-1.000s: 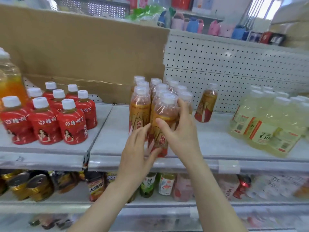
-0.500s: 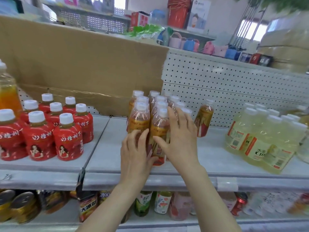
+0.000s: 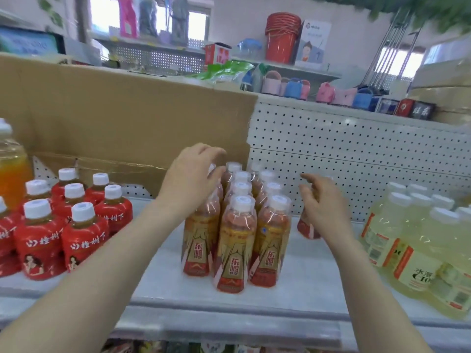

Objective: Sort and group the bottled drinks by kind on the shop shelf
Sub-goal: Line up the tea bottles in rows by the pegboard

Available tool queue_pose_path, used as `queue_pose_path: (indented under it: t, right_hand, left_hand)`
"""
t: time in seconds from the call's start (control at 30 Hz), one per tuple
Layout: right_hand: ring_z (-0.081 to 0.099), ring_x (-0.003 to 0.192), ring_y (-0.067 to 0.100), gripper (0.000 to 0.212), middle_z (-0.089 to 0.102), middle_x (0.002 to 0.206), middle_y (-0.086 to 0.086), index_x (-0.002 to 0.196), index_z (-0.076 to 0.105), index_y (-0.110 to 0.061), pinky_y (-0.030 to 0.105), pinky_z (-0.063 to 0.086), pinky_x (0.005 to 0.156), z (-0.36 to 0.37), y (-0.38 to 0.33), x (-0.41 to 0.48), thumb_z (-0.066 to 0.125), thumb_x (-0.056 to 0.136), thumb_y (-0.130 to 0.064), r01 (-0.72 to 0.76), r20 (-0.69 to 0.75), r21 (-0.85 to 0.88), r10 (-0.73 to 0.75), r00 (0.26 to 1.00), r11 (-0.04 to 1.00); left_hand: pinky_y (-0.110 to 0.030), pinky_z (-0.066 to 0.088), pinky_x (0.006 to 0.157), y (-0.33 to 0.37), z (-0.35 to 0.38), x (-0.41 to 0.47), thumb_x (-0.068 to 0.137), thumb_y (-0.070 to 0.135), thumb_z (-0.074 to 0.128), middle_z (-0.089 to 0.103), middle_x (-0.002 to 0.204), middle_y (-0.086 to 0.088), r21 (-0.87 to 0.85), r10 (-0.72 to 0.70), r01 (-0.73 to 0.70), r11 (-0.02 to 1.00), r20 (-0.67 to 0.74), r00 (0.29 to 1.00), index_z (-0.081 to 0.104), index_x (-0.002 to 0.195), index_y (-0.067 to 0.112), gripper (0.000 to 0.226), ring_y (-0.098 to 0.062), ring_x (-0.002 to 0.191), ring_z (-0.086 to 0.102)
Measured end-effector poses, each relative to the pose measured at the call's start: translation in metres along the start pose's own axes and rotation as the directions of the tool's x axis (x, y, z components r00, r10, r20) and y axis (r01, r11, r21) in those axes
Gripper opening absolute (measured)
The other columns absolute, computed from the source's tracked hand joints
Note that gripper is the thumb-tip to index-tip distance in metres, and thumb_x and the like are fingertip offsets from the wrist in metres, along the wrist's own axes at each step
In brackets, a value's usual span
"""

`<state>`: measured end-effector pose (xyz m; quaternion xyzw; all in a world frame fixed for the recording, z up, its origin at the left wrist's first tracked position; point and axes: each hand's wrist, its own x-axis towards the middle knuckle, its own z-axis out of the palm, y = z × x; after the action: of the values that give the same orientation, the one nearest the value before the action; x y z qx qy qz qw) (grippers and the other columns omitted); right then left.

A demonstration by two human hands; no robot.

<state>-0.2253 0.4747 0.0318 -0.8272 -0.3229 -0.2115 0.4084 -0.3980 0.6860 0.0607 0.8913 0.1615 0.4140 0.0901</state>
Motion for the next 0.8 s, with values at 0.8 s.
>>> queue_pose_path:
  t: [0.8]
  right_hand:
    - [0.05, 0.126, 0.01, 0.041, 0.042, 0.158, -0.007, 0.132, 0.065, -0.009, 0.022, 0.034, 0.092, 0.06, -0.024, 0.11, 0.04, 0.108, -0.031, 0.016, 0.638, 0.088, -0.069, 0.767, 0.996]
  left_hand:
    - [-0.038, 0.048, 0.101, -0.033, 0.078, 0.124, 0.097, 0.026, 0.062, 0.067, 0.13, -0.003, 0.142, -0.032, -0.057, 0.988, 0.553, 0.833, 0.053, 0.143, 0.026, 0.047, -0.021, 0.119, 0.061]
